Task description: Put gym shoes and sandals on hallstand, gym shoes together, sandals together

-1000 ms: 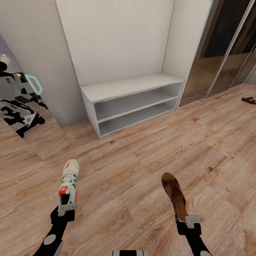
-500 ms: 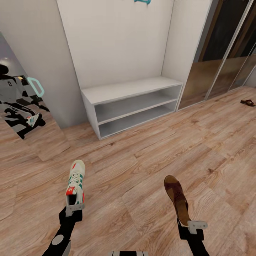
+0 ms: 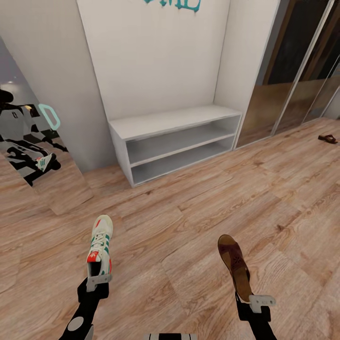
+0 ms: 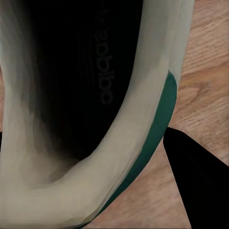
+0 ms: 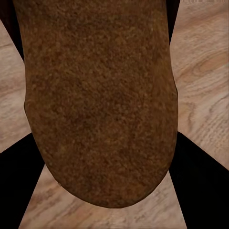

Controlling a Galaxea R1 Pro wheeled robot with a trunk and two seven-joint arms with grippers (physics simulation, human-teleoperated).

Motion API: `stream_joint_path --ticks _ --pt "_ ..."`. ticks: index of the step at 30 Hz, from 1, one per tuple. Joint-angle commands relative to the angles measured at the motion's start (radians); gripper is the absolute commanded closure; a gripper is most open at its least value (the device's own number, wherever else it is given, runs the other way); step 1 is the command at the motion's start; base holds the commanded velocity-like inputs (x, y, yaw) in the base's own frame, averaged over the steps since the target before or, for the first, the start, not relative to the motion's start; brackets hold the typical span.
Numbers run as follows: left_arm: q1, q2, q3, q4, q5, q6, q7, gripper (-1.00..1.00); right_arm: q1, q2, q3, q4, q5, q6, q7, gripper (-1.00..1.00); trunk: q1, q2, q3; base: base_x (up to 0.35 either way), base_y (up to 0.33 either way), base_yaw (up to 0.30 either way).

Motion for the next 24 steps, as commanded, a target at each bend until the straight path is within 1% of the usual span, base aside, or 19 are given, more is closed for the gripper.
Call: stream_joint_path --ticks 1,7,10,15,19,24 --pt "0.0 -0.001 -0.001 0.003 0.0 -0.003 0.001 1.0 0.0 0.0 0.002 0.001 0.0 -0.003 -0.004 1.0 0.0 0.0 0.001 0.0 0.0 0.0" --pt "0.0 -0.001 0.0 0.003 0.001 -0.003 0.002 1.0 0.0 0.0 0.002 0.007 0.0 -0.003 -0.004 1.0 0.0 0.0 0.01 0.004 0.0 0.0" --pt "0.0 -0.001 -0.001 0.003 0.001 -0.003 0.003 1.0 0.0 0.001 0.002 0.017 0.0 -0.002 -0.004 1.0 0.0 0.0 0.015 0.165 -0.002 0.0" --pt "0.0 -0.001 0.0 0.005 0.004 -0.003 0.004 1.0 0.0 0.002 0.001 0.02 -0.001 0.0 -0.003 1.0 0.0 0.0 0.021 0.284 -0.042 0.0" --pt "0.0 -0.001 0.001 0.007 0.01 -0.003 0.005 1.0 0.0 0.002 0.0 0.02 -0.003 -0.001 -0.003 1.0 0.0 0.0 0.022 0.328 -0.07 0.0" --pt "0.0 0.0 0.002 0.007 0.009 -0.002 0.006 1.0 0.0 0.001 0.0 0.019 -0.004 -0.001 -0.004 1.0 0.0 0.0 0.023 0.336 -0.084 0.0"
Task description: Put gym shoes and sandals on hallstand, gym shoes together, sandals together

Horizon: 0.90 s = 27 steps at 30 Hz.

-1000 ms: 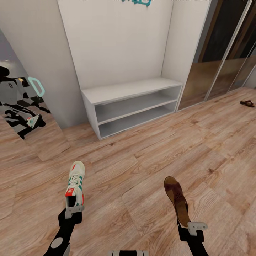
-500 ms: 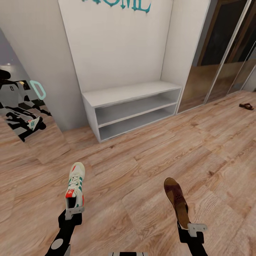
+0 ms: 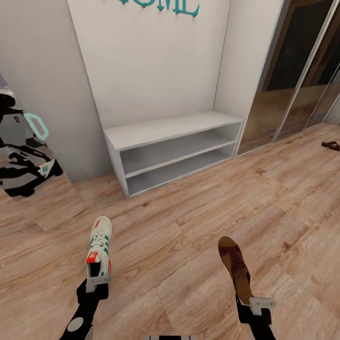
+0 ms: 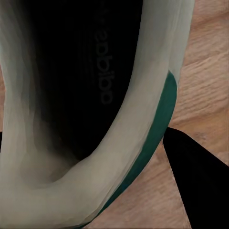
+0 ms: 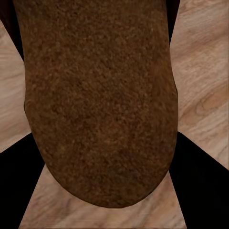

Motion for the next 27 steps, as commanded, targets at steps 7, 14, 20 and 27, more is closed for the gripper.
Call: stream_joint_path --ticks 7,14,20,27 --pt "0.0 0.0 0.0 0.001 0.002 -0.003 0.002 1.0 0.0 0.0 0.002 0.001 0.0 -0.003 -0.004 1.0 0.0 0.0 -0.001 0.328 -0.122 0.0" --pt "0.004 -0.001 0.003 0.032 0.002 -0.016 0.003 1.0 0.0 0.002 0.003 0.045 -0.001 -0.006 -0.076 1.0 0.0 0.0 -0.003 0.262 -0.177 0.078" --pt "0.006 -0.001 0.005 0.078 0.003 -0.083 0.04 1.0 0.0 0.004 0.003 0.077 -0.001 -0.045 -0.105 1.0 0.0 0.0 -0.006 0.222 -0.196 0.247" --pt "0.006 -0.016 0.0 0.097 -0.006 -0.096 0.079 1.0 0.0 0.005 0.005 0.082 -0.002 -0.067 -0.108 1.0 0.0 0.0 -0.006 0.053 -0.05 0.275"
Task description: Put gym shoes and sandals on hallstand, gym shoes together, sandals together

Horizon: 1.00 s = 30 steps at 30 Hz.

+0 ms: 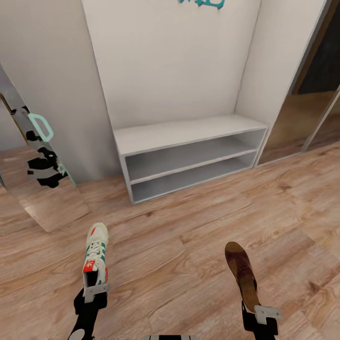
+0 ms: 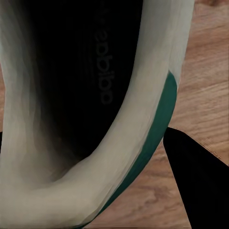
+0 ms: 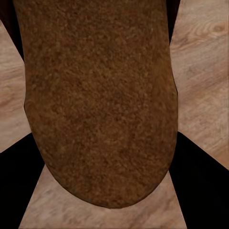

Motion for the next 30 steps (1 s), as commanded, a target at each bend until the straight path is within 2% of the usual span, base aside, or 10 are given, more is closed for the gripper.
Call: stream_joint_path --ticks 1,13,30 --pt "-0.001 -0.002 -0.001 0.001 0.0 -0.004 0.001 1.0 0.0 0.0 0.002 0.0 0.0 -0.003 -0.004 1.0 0.0 0.0 -0.001 0.014 -0.013 0.278" --pt "-0.001 -0.009 0.0 0.003 -0.003 -0.004 0.006 1.0 0.0 -0.002 0.002 0.001 0.005 -0.005 -0.004 1.0 0.0 0.0 0.001 0.003 -0.003 0.138" --pt "0.001 -0.022 -0.001 0.01 0.0 -0.005 0.005 1.0 0.0 -0.002 0.005 0.025 0.005 -0.006 0.0 1.0 0.0 0.0 0.019 0.0 0.0 0.182"
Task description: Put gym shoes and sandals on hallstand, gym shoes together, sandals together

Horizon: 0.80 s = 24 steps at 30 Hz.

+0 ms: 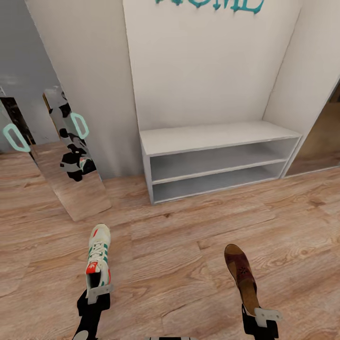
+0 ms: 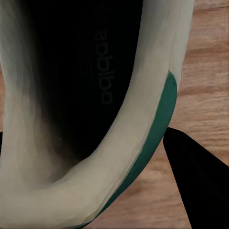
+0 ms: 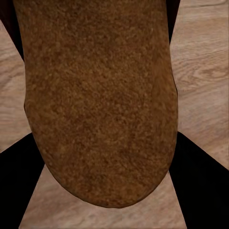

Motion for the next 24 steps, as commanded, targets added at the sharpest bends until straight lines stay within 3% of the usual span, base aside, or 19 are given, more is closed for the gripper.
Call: stream_joint_path --ticks 1,24 --pt "-0.001 -0.001 0.003 0.003 0.0 -0.004 -0.002 1.0 0.0 0.0 0.003 0.001 0.0 -0.002 -0.004 1.0 0.0 0.0 0.0 0.0 0.0 0.19" --pt "0.0 0.0 0.004 0.014 0.005 -0.007 -0.001 1.0 0.0 0.016 0.004 0.007 0.0 -0.001 -0.005 1.0 0.0 0.0 0.023 0.0 0.0 0.22"
